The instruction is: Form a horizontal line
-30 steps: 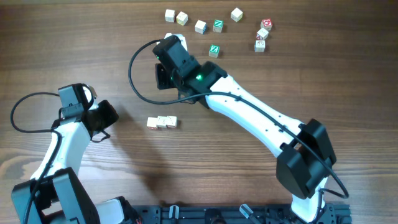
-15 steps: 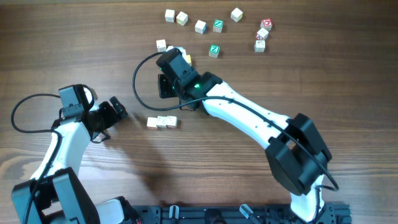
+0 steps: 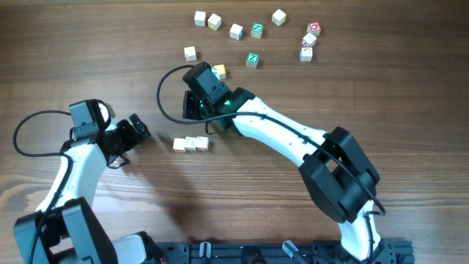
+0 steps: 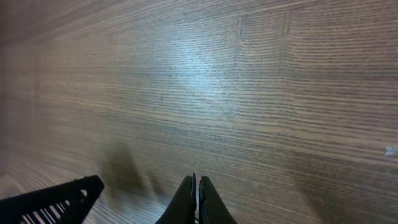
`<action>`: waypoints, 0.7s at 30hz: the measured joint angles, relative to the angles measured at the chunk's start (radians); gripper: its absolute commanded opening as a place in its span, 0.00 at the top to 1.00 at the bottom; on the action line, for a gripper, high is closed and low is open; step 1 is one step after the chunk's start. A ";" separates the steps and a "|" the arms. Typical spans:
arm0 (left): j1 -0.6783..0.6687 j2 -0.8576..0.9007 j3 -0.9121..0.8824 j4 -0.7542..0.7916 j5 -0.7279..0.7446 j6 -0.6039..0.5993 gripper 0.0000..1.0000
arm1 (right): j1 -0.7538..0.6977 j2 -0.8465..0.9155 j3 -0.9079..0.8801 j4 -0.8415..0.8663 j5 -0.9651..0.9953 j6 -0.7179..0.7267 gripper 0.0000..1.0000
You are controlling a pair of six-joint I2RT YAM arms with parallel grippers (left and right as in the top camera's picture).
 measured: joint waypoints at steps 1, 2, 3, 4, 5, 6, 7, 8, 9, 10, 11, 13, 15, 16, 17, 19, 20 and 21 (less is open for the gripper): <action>0.000 0.000 0.000 0.000 0.000 0.000 0.00 | 0.000 0.005 0.000 0.000 0.000 0.007 0.95; 0.000 0.000 0.000 0.000 0.000 0.000 0.00 | 0.000 0.016 0.000 -0.001 -0.003 0.016 0.95; 0.000 0.000 0.000 0.000 0.000 0.000 0.00 | 0.000 0.026 0.000 -0.001 -0.003 0.022 0.95; 0.000 0.000 0.000 0.000 0.000 0.000 0.00 | 0.000 0.035 0.000 -0.003 -0.004 0.024 0.96; 0.000 0.000 0.000 0.000 0.000 0.000 0.00 | 0.002 0.042 0.000 -0.005 -0.005 0.026 0.95; 0.000 0.000 0.000 0.000 0.000 0.000 0.00 | 0.004 0.047 0.000 -0.009 -0.005 0.028 0.95; 0.000 0.000 0.000 0.000 0.000 0.000 0.00 | 0.009 0.047 -0.001 -0.012 -0.006 0.028 0.95; 0.000 0.000 0.000 0.000 0.000 0.000 0.00 | 0.013 0.047 -0.001 -0.017 -0.006 0.028 0.95; 0.000 0.000 0.000 0.000 0.000 0.000 0.00 | 0.018 0.047 -0.001 -0.023 -0.006 0.029 0.95; 0.000 0.000 0.000 0.000 0.000 0.000 0.00 | 0.024 0.047 -0.001 -0.036 -0.006 0.032 0.95; 0.000 0.000 0.000 0.000 0.000 0.000 0.00 | 0.030 0.047 -0.001 -0.048 -0.007 0.036 0.95; 0.000 0.000 0.000 0.000 0.000 0.000 0.00 | 0.036 0.047 -0.001 -0.060 -0.013 0.040 0.95; 0.000 0.000 0.000 0.000 0.000 0.000 0.00 | 0.037 0.047 -0.001 -0.076 -0.021 0.044 0.95; 0.000 0.000 0.000 0.000 0.000 0.000 0.00 | 0.038 0.047 -0.001 -0.078 -0.022 0.048 0.95; 0.000 0.000 0.000 0.000 0.000 0.000 0.00 | 0.039 0.047 -0.001 -0.080 -0.022 0.051 0.95; 0.000 0.000 0.000 0.000 0.000 0.000 0.00 | 0.043 0.047 -0.001 -0.093 -0.022 0.060 0.95; 0.000 0.000 0.000 0.000 0.000 0.000 0.00 | 0.047 0.047 -0.001 -0.097 -0.023 0.065 0.95; 0.000 0.000 0.000 0.000 0.000 0.000 0.00 | 0.049 0.047 -0.001 -0.098 -0.026 0.068 0.96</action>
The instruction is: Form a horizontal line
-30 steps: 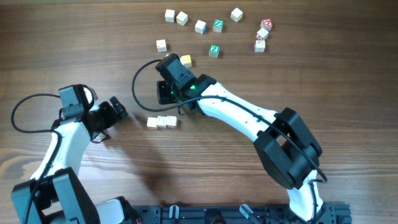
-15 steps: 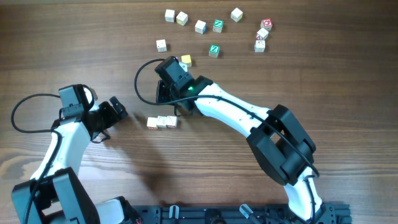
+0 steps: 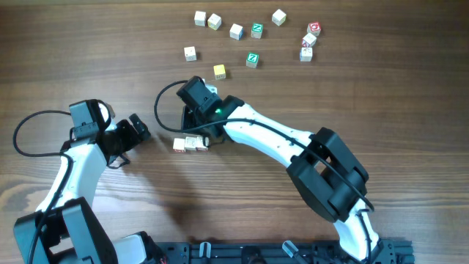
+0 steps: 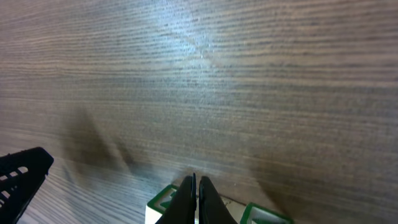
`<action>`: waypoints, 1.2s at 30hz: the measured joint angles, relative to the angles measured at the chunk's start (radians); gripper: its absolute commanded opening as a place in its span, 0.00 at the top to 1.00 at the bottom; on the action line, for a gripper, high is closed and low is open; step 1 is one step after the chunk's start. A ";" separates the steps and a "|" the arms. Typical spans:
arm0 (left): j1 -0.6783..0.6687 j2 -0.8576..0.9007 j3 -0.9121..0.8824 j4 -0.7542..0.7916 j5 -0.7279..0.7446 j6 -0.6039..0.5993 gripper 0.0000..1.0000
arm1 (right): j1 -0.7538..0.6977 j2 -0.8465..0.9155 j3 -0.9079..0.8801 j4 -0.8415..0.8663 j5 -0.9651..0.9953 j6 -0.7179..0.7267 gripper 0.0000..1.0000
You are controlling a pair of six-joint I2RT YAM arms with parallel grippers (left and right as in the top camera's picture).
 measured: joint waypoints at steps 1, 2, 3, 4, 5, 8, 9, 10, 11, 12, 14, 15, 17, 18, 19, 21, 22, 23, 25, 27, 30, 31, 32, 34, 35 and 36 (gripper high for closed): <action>0.000 0.000 0.000 0.000 0.000 0.000 0.00 | 0.004 0.000 0.000 -0.002 -0.006 0.005 0.95; 0.000 0.000 0.000 0.000 0.000 0.000 0.00 | 0.005 0.000 0.000 -0.002 -0.008 0.007 0.95; 0.000 0.000 0.000 0.000 0.000 0.000 0.00 | 0.006 0.000 0.000 -0.001 -0.010 0.009 0.95; 0.000 0.000 0.000 0.000 0.000 0.000 0.00 | 0.008 0.000 0.000 -0.001 -0.011 0.010 0.95; 0.000 0.000 0.000 0.000 0.000 0.000 0.00 | 0.008 0.000 0.000 0.000 -0.011 0.010 0.95; 0.000 0.000 0.000 0.000 0.000 0.000 0.00 | 0.011 0.009 0.000 0.026 -0.011 0.010 0.95; 0.000 0.000 0.000 0.000 0.000 0.000 0.00 | 0.012 0.015 0.000 0.030 -0.011 0.010 0.95; 0.000 0.000 0.000 0.000 0.000 0.000 0.00 | 0.013 0.025 0.000 0.031 -0.011 0.010 0.95; 0.000 0.000 0.000 0.000 0.000 0.000 0.00 | 0.013 0.035 0.000 0.032 -0.012 0.010 0.95; 0.000 0.000 0.000 0.000 0.000 0.000 0.00 | 0.013 0.044 0.000 0.032 -0.014 0.010 0.95; 0.000 0.000 0.000 0.000 0.000 0.000 0.00 | 0.013 0.055 0.000 0.031 -0.014 0.010 0.95; 0.000 0.000 0.000 0.000 0.000 0.000 0.00 | 0.013 0.055 0.000 0.031 -0.014 0.010 0.95; 0.000 0.000 0.000 0.000 0.000 0.000 0.00 | 0.013 0.055 0.000 0.031 -0.015 0.010 0.95; 0.000 0.000 0.000 0.000 0.000 0.000 0.00 | 0.013 0.055 0.000 0.029 -0.016 0.010 0.95; 0.000 0.000 0.000 0.000 0.000 0.000 0.00 | 0.013 0.055 0.000 0.029 -0.019 0.010 0.95; 0.000 0.000 0.000 0.000 0.000 0.000 0.00 | 0.013 0.055 0.000 0.026 -0.023 0.010 0.95; 0.000 0.000 0.000 0.000 0.000 0.000 0.00 | 0.013 0.055 0.000 0.022 -0.023 0.010 0.95; 0.000 0.000 0.000 0.000 0.000 0.000 0.00 | 0.013 0.055 0.000 0.021 -0.026 0.010 0.95; 0.000 0.000 0.000 0.000 0.000 0.000 0.00 | 0.013 0.055 0.000 0.021 -0.031 0.010 0.95; 0.000 0.000 0.000 0.000 0.000 0.000 0.00 | 0.013 0.055 0.000 0.020 -0.035 0.010 0.95; 0.000 0.000 0.000 0.000 0.000 0.000 0.00 | 0.013 0.055 0.000 0.018 -0.041 0.010 0.95; 0.000 0.000 0.000 0.000 0.000 0.000 0.00 | 0.013 0.055 0.000 0.018 -0.042 0.010 0.95; 0.000 0.000 0.000 0.000 0.000 0.000 0.00 | 0.013 0.055 0.000 0.018 -0.043 0.010 0.95; 0.000 0.000 0.000 0.000 0.000 0.000 0.00 | 0.013 0.055 0.000 0.017 -0.046 0.010 0.95; 0.000 0.000 0.000 0.000 0.000 0.000 0.00 | 0.013 0.055 0.000 0.017 -0.048 0.010 0.95; 0.000 0.000 0.000 0.000 0.000 0.000 0.00 | 0.013 0.055 0.000 0.016 -0.049 0.010 0.95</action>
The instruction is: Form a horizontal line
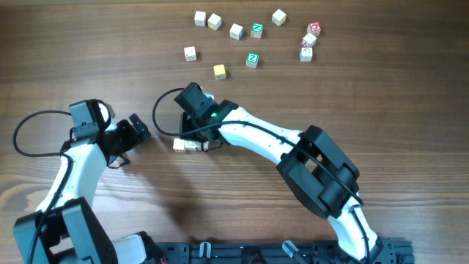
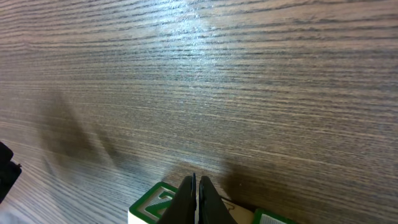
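Three small blocks form a short row (image 1: 190,144) on the wooden table left of centre. My right gripper (image 1: 196,137) is shut with nothing between its fingers, tips down at the row's far edge. In the right wrist view the closed gripper (image 2: 196,181) stands over the row. A green-bordered Z block (image 2: 151,205) lies to its left, a plain one (image 2: 233,209) behind it, and a green-edged one (image 2: 268,218) to its right. My left gripper (image 1: 141,126) is open, left of the row and apart from it.
Several loose blocks are scattered at the back. They include a yellow one (image 1: 219,71), a green Z one (image 1: 252,59), a white one (image 1: 190,53) and a red-marked one (image 1: 314,28). A black cable (image 1: 163,106) loops beside the right wrist.
My right gripper, still shut, has come a little nearer to the row; the blocks fill more of the wrist view. The left arm and the blocks have not moved.
At first my shut right gripper was beside the yellow block, behind the row, with only bare table in its wrist view. Then it stood at the row's far edge with block tops just showing. Now it is low over the row.
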`<action>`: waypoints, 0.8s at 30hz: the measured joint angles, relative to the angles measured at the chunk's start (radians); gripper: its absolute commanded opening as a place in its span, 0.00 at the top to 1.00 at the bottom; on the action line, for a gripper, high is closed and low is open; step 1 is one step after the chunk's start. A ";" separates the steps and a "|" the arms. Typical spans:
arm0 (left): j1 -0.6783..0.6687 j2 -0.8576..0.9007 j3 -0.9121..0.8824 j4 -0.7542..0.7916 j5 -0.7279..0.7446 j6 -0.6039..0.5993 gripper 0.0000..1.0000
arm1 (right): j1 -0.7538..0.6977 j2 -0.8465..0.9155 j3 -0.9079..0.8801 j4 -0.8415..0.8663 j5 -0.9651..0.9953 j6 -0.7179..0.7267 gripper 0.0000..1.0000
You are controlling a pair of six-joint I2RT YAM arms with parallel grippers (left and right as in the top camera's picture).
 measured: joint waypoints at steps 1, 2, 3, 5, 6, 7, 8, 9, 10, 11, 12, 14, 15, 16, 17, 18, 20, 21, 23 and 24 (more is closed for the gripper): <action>0.000 0.000 0.000 0.000 0.000 0.000 0.00 | 0.000 0.000 0.000 0.000 0.000 0.000 0.95; 0.000 0.000 0.000 0.000 0.000 0.000 0.00 | 0.000 0.000 0.000 0.000 -0.001 0.000 0.95; 0.000 0.000 0.000 0.000 0.000 0.000 0.00 | 0.000 0.000 0.000 0.000 -0.003 0.000 0.95; 0.000 0.000 0.000 0.000 0.000 0.000 0.00 | 0.002 0.000 0.000 -0.002 -0.003 0.000 0.95; 0.000 0.000 0.000 0.000 0.000 0.000 0.00 | 0.002 0.000 0.000 -0.003 -0.004 0.000 0.95; 0.000 0.000 0.000 0.000 0.000 0.000 0.00 | 0.003 0.000 0.000 -0.003 -0.007 0.000 0.95; 0.000 0.000 0.000 0.000 0.000 0.000 0.00 | 0.003 0.000 0.000 -0.003 -0.008 0.000 0.95; 0.000 0.000 0.000 0.000 0.000 0.000 0.00 | 0.003 0.000 0.000 -0.003 -0.011 0.000 0.95; 0.000 0.000 0.000 0.000 0.000 0.000 0.00 | 0.003 0.000 0.000 -0.003 -0.011 0.000 0.95; 0.000 0.000 0.000 0.000 0.000 0.000 0.00 | 0.003 0.000 0.000 -0.003 -0.011 0.000 0.95; 0.000 0.000 0.000 0.000 0.000 0.000 0.00 | 0.003 0.000 0.000 -0.003 -0.011 0.000 0.95; 0.000 0.000 0.000 0.000 0.000 0.000 0.00 | 0.003 0.000 0.000 -0.003 -0.011 0.000 0.95; 0.000 0.000 0.000 0.000 0.000 0.000 0.00 | 0.003 0.000 0.000 -0.003 -0.011 0.000 0.95; 0.000 0.000 0.000 0.000 0.000 0.000 0.00 | 0.003 0.000 0.000 -0.003 -0.011 0.000 0.95; 0.000 0.000 0.000 0.000 0.000 0.000 0.00 | 0.003 0.000 0.000 -0.003 -0.011 0.000 0.95; 0.000 0.000 0.000 0.000 0.000 0.000 0.00 | 0.003 0.000 0.000 -0.003 -0.011 0.000 0.95; 0.000 0.000 0.000 0.000 0.000 0.000 0.00 | 0.003 0.000 0.000 -0.003 -0.011 0.000 0.95; 0.000 0.000 0.000 0.000 0.000 0.000 0.00 | 0.003 0.000 0.000 -0.003 -0.011 0.000 0.95; 0.000 0.000 0.000 0.000 0.000 0.000 0.00 | 0.004 0.000 0.000 -0.003 -0.011 0.000 0.95; 0.000 0.000 0.000 0.000 0.000 0.000 0.00 | 0.004 0.000 0.000 -0.003 -0.011 0.000 0.95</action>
